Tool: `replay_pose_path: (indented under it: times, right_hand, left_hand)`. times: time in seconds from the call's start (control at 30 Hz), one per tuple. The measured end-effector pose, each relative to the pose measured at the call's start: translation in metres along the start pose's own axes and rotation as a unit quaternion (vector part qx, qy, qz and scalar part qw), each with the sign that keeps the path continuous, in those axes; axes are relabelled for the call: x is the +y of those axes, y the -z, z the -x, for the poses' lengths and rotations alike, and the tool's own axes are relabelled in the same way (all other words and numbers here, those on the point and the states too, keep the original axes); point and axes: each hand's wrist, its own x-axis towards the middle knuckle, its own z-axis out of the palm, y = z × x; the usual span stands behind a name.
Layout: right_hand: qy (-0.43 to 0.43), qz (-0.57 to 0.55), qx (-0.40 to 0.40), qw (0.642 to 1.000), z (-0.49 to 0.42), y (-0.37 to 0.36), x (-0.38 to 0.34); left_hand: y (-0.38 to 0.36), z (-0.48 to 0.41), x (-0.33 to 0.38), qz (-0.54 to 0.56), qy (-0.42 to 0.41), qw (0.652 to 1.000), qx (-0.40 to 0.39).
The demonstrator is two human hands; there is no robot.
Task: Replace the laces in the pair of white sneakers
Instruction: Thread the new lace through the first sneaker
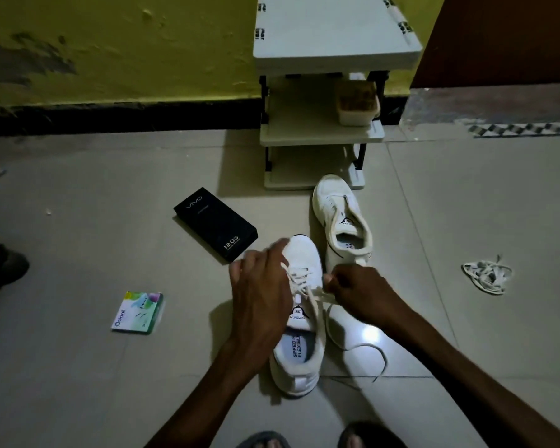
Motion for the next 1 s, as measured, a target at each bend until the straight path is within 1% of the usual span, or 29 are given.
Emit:
replay_pose_path:
  times: [0.03, 0.07, 0.1, 0.13, 0.17, 0.2, 0.23, 0.27, 0.3, 0.37, 0.4, 0.43, 0.5, 0.53, 0.57, 0.63, 0.67, 0.73, 0.77, 0.8, 0.83, 0.87, 0.93, 0.97, 1.0]
  right_hand:
    - [0.019, 0.058, -0.023, 0.998, 0.001, -0.007, 0.004]
    - [0.03, 0.075, -0.04, 0.996, 0.001, -0.011, 0.006]
    - [0.035, 0.079, -0.044, 0.995, 0.001, -0.013, 0.005]
    - [0.04, 0.083, -0.041, 0.995, 0.0, -0.014, 0.003]
    - [0.04, 0.075, -0.04, 0.996, -0.002, -0.013, 0.002]
    - [0.039, 0.051, -0.04, 0.997, -0.004, -0.011, 0.0]
    - [0.035, 0.016, -0.038, 0.999, -0.005, -0.008, -0.001]
    - [0.027, -0.025, -0.035, 0.999, -0.006, -0.005, -0.002]
    - [0.016, -0.071, -0.03, 0.997, -0.007, -0.003, -0.003]
    - [-0.017, -0.17, -0.034, 0.985, -0.005, 0.002, -0.007]
    - [-0.03, -0.23, -0.049, 0.971, -0.002, 0.006, -0.01]
    - [-0.037, -0.302, -0.061, 0.951, 0.001, 0.013, -0.015]
    - [-0.042, -0.436, -0.056, 0.897, 0.011, 0.035, -0.029]
    - [-0.028, -0.486, -0.056, 0.872, 0.018, 0.048, -0.037]
    - [0.007, -0.515, -0.064, 0.855, 0.024, 0.061, -0.045]
    - [0.088, -0.536, -0.094, 0.834, 0.033, 0.078, -0.058]
    - [0.101, -0.557, -0.101, 0.818, 0.035, 0.08, -0.06]
    - [0.067, -0.611, -0.106, 0.782, 0.035, 0.079, -0.055]
    - [0.038, -0.618, -0.105, 0.778, 0.034, 0.075, -0.05]
    - [0.005, -0.608, -0.104, 0.787, 0.032, 0.071, -0.044]
    - [-0.029, -0.577, -0.097, 0.81, 0.029, 0.067, -0.037]
    - [-0.063, -0.52, -0.085, 0.848, 0.027, 0.063, -0.03]
    - [-0.103, -0.334, -0.065, 0.935, 0.025, 0.051, -0.014]
    - [-0.103, -0.233, -0.078, 0.964, 0.024, 0.043, -0.005]
    - [-0.093, -0.14, -0.111, 0.979, 0.024, 0.036, 0.003]
  left_hand:
    - [0.0, -0.002, -0.005, 0.006, 0.011, 0.999, 0.05]
    - [0.0, -0.004, -0.008, 0.017, 0.035, 0.997, 0.071]
    - [0.001, -0.004, -0.011, 0.035, 0.067, 0.996, 0.053]
    - [0.0, -0.004, -0.014, 0.064, 0.108, 0.992, 0.007]
    - [-0.003, -0.003, -0.016, 0.093, 0.148, 0.983, -0.057]
    - [-0.005, -0.003, -0.018, 0.124, 0.182, 0.967, -0.126]
    - [-0.008, -0.002, -0.019, 0.148, 0.202, 0.949, -0.192]
    - [-0.01, 0.001, -0.02, 0.155, 0.203, 0.937, -0.24]
    - [-0.012, 0.004, -0.02, 0.151, 0.193, 0.933, -0.264]
    - [-0.015, 0.01, -0.02, 0.132, 0.173, 0.94, -0.263]
    - [-0.016, 0.012, -0.02, 0.121, 0.163, 0.946, -0.251]
    - [-0.016, 0.014, -0.019, 0.114, 0.156, 0.951, -0.243]
    - [-0.016, 0.016, -0.016, 0.114, 0.147, 0.955, -0.231]
    - [-0.016, 0.016, -0.016, 0.114, 0.139, 0.957, -0.228]
    - [-0.016, 0.017, -0.015, 0.112, 0.133, 0.958, -0.226]
    - [-0.014, 0.016, -0.015, 0.113, 0.137, 0.959, -0.222]
    - [-0.014, 0.016, -0.016, 0.118, 0.141, 0.958, -0.221]
    - [-0.015, 0.015, -0.016, 0.129, 0.146, 0.955, -0.223]
    - [-0.015, 0.015, -0.015, 0.131, 0.146, 0.955, -0.223]
    - [-0.015, 0.016, -0.015, 0.131, 0.146, 0.956, -0.217]
    - [-0.016, 0.017, -0.015, 0.129, 0.143, 0.959, -0.21]
    - [-0.017, 0.018, -0.015, 0.125, 0.138, 0.962, -0.2]
    - [-0.017, 0.02, -0.014, 0.116, 0.128, 0.967, -0.188]
    - [-0.016, 0.021, -0.013, 0.112, 0.122, 0.969, -0.182]
    - [-0.016, 0.022, -0.012, 0.107, 0.117, 0.972, -0.175]
